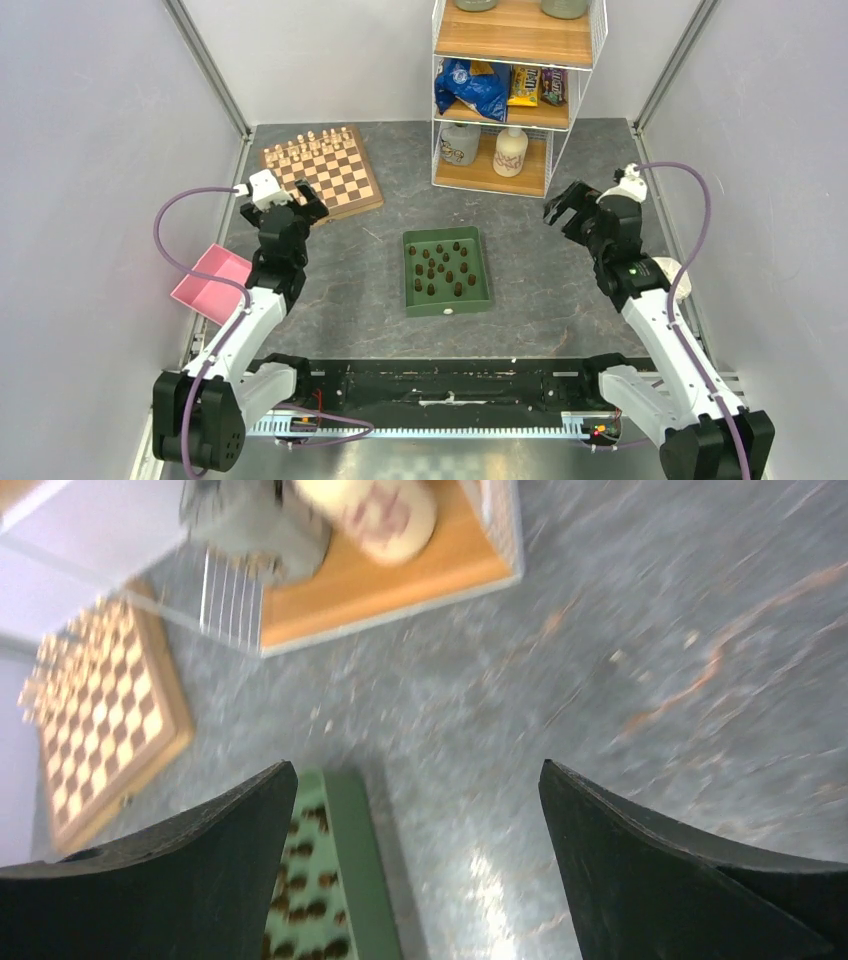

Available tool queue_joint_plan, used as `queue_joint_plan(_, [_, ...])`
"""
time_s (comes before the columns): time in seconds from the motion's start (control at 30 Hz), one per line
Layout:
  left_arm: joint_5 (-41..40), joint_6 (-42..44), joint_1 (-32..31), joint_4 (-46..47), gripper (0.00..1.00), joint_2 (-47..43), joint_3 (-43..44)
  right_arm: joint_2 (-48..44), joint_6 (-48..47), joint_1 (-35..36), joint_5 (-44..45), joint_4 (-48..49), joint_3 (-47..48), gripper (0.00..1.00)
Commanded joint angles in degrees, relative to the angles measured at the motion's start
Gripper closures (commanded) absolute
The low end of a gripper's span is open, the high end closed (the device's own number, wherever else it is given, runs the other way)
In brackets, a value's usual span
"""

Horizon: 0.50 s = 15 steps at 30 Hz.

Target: Set up the chess pieces on the board

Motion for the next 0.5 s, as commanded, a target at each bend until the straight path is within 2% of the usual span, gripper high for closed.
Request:
queue_joint_plan(0.0, [7.1,-6.6,0.0,-11.0,0.01,-2.2,5.5,3.3,2.8,1.1,-17.6,-8.9,2.5,0.01])
queue_joint_plan(0.07, [13.1,-11.4,0.0,-15.7,0.01,-3.1,7.1,4.8,1.0,2.9,-18.1,-12.3,5.0,0.01])
queue_joint_plan(0.17, [17.8,-21.2,0.3,-21.8,0.00,-3.1,8.8,6.0,-1.2,4.5,-18.3,-15.1,6.7,0.01])
queue_joint_plan(0.23, [22.6,-20.3,0.5,-20.7,0.00,-2.7,8.5,6.4,-2.1,4.8,-19.5,-15.7,7.1,0.01])
queue_joint_plan(0.47, [30.5,-18.1,0.5,-22.3,0.00,-3.6,7.4,8.0,-2.3,5.0,-22.1,-16.5,7.4,0.01])
